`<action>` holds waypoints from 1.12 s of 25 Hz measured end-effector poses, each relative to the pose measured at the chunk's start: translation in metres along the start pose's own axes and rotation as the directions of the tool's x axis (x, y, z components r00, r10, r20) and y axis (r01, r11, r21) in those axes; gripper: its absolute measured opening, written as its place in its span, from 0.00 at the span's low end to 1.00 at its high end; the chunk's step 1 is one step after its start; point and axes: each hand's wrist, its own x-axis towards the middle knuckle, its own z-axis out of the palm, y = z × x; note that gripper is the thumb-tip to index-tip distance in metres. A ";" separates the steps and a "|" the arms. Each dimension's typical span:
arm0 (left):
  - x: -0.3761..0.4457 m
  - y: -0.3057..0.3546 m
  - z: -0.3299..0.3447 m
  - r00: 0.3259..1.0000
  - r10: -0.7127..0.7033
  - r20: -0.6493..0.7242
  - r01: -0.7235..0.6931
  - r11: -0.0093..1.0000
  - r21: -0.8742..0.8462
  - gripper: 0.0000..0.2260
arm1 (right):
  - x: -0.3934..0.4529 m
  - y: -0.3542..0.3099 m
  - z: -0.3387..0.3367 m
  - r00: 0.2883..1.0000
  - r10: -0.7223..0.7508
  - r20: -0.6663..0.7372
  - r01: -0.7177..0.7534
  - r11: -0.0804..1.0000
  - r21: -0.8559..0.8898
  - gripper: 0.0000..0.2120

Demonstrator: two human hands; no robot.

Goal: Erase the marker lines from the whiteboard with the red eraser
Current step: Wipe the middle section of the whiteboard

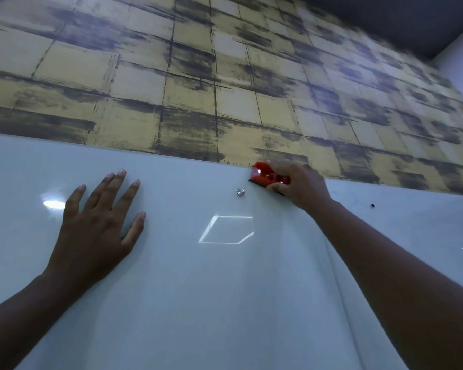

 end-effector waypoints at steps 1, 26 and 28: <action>-0.001 0.001 0.000 1.000 0.000 -0.006 0.000 1.000 0.000 0.31 | -0.004 0.012 0.002 0.998 0.068 -0.002 -0.068 0.998 0.015 0.27; -0.039 0.068 0.002 0.999 -0.029 0.029 0.029 1.000 0.011 0.28 | -0.068 0.038 0.043 0.943 0.265 -0.201 -0.292 0.949 -0.119 0.29; -0.045 0.073 0.001 0.998 -0.048 0.039 0.048 0.999 0.005 0.28 | -0.076 0.045 0.042 0.915 0.358 -0.187 -0.377 0.923 -0.076 0.30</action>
